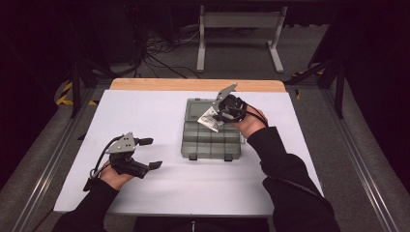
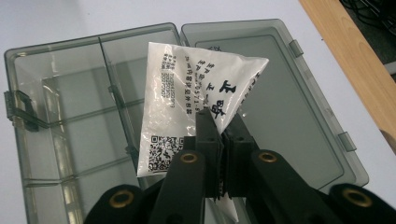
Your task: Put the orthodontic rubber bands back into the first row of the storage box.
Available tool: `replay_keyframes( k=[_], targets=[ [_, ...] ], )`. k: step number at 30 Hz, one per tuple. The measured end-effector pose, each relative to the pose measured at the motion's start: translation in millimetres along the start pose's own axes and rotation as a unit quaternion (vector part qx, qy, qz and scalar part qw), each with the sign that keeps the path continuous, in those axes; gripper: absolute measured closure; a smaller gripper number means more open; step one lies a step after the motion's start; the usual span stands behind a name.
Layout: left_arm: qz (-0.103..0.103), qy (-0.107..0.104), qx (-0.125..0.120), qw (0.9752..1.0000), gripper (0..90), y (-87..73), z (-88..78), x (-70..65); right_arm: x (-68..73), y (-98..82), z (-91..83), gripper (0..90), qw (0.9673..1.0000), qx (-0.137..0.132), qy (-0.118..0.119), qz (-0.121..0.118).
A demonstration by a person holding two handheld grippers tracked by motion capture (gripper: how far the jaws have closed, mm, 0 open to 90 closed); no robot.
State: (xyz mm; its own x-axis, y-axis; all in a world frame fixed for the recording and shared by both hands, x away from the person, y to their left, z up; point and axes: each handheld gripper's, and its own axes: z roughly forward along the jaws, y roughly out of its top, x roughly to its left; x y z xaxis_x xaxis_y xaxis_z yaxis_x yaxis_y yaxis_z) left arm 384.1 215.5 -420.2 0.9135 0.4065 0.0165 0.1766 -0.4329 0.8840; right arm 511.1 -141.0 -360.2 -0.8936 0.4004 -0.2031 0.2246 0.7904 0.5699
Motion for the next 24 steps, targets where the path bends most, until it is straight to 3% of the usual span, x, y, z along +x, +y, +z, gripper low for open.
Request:
replay_keyframes(
  k=[24],
  targets=[
    [0.0, -0.001, 0.001, 1.0, 11.2, 0.0, 0.2, -0.2, 5.3, -10.2, 29.6, 86.6, 0.999, 0.036, 0.023, -0.01]
  ],
)
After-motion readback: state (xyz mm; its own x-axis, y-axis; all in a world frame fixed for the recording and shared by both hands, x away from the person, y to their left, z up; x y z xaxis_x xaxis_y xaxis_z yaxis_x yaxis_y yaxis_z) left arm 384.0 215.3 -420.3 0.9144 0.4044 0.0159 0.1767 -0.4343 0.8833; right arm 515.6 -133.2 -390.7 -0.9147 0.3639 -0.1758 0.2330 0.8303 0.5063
